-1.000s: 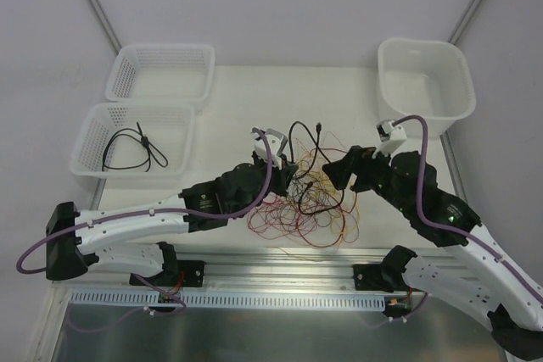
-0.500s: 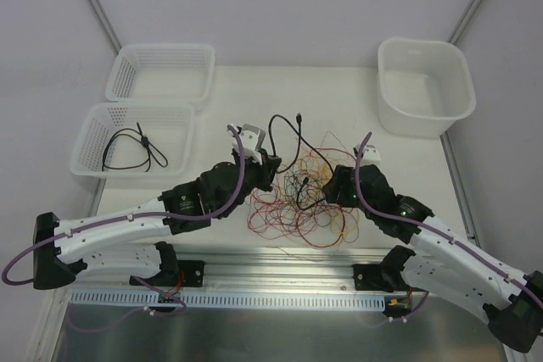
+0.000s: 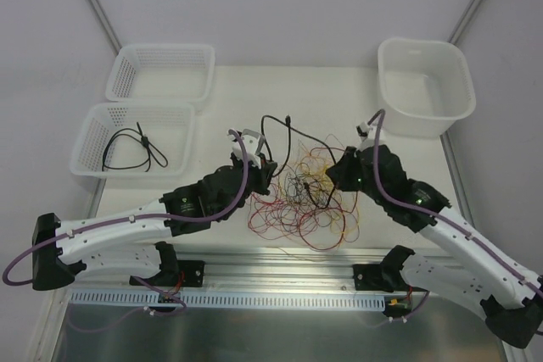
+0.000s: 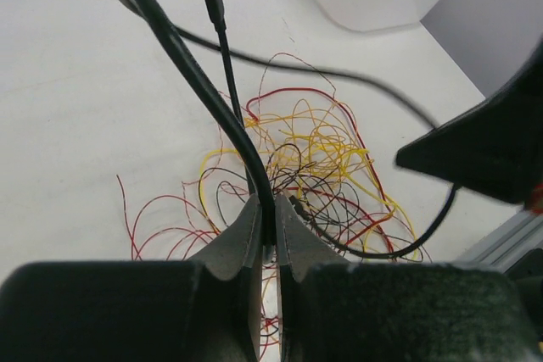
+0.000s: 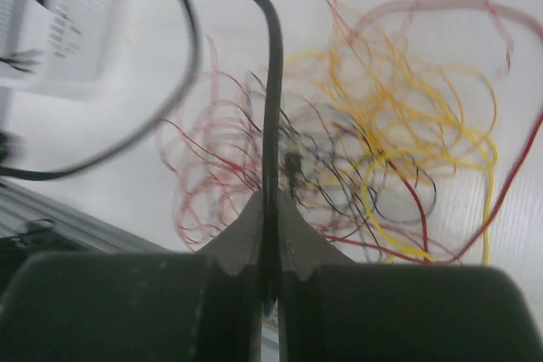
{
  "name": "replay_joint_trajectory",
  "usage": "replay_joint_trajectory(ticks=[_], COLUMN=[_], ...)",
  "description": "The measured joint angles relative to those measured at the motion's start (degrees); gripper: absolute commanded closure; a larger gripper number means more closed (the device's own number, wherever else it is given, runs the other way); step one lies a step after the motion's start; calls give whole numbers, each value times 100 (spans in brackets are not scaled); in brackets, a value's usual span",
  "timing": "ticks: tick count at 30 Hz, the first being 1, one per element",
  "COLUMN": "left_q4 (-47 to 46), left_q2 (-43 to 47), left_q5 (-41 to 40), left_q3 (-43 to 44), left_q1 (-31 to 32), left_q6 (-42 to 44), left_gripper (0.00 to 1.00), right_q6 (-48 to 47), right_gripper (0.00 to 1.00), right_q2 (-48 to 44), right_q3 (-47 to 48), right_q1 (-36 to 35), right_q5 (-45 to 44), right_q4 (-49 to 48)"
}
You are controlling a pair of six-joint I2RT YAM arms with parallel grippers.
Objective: Untangle the cables
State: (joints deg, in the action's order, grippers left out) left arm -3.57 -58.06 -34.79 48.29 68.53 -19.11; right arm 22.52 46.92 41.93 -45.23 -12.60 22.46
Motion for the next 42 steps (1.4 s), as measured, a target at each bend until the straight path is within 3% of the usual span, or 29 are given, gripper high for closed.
replay_joint_trajectory(ticks=[7, 11, 17, 23, 28, 31, 36, 42], left_q4=[22, 20, 22, 28, 101, 103, 109, 109], left_q2=[138, 238, 511, 754, 785, 782, 804, 916], left_q5=[4, 83, 181, 177, 175, 175, 175, 179], left_q3=[-85, -92, -186, -313, -356, -356, -356, -356], left_q1=[-2, -2, -2, -2, -2, -2, -2, -2], left_q6=[-37, 33, 184, 328, 439, 496, 505, 514], left_gripper=[100, 100, 100, 100, 100, 100, 100, 100], right_q6=[-977, -1137, -1211, -1145, -1104, -1239, -1287, -1272], right_gripper=[99, 97, 99, 99, 99, 99, 99, 99], right_q2=[485, 520, 835, 1285, 1237, 1040, 260, 737], right_q3=[3908, 4806, 4717, 3794, 4347, 4870, 4483, 4321], right_q1=[7, 11, 11, 13, 13, 15, 15, 15], right_q5=[369, 1156, 1799, 776, -348, -400, 660, 380], right_q4=[1541, 1899, 2590, 3598, 4533, 4339, 3292, 3543])
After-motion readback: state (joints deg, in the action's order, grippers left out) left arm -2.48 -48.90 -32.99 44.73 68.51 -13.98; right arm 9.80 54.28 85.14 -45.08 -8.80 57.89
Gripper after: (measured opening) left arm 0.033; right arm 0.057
